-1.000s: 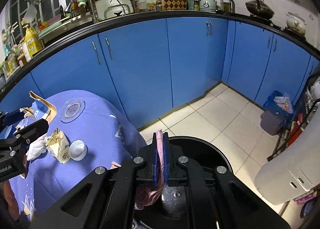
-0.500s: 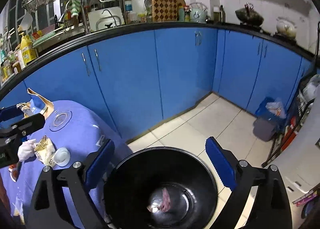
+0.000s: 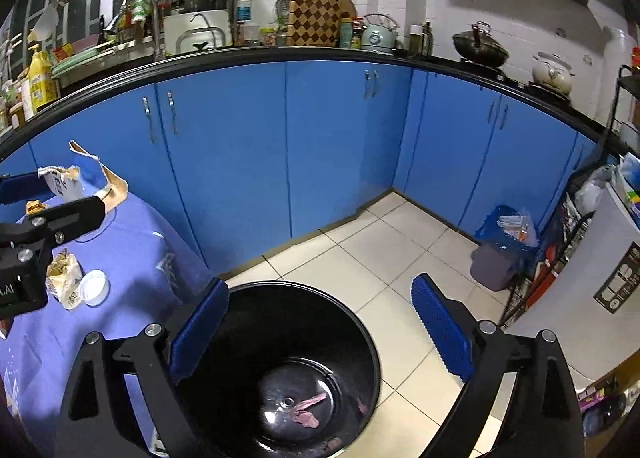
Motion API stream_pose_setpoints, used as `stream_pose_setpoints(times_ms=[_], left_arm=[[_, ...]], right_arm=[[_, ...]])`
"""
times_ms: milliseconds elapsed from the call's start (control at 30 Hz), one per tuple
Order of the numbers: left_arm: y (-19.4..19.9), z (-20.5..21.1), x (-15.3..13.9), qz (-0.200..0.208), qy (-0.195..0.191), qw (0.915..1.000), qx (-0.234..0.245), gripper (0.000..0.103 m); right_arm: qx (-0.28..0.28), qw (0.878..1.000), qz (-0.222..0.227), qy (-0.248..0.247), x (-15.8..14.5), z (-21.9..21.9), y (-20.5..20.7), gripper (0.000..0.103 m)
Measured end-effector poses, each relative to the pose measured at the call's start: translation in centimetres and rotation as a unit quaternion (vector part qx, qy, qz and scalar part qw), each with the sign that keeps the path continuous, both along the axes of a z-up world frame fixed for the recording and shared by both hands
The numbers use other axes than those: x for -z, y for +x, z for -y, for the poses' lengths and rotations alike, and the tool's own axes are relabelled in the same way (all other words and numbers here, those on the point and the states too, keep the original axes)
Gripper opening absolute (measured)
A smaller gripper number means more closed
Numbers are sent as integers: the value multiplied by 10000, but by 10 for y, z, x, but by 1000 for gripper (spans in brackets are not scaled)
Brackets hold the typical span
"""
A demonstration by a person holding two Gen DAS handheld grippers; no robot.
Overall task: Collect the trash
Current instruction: 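Open the right gripper over the bin while the left gripper drops the paper box in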
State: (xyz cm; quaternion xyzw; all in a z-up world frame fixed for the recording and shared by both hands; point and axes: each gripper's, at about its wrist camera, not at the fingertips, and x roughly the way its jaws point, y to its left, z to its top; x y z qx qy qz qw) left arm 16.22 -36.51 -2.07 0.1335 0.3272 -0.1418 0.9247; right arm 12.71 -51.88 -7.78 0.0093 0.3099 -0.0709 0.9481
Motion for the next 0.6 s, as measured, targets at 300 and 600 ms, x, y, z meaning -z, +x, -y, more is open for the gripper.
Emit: stream_pose_setpoints(times_ms=[300,600], left_arm=[[-1,33,-5,39,-1,9997,251,90],[-7,38,-13,271,-40,9995,179,99]], right_arm=[[191,9998,24,88,-1,26,-17,90],[240,9995,11,189,3,35,-24,90]])
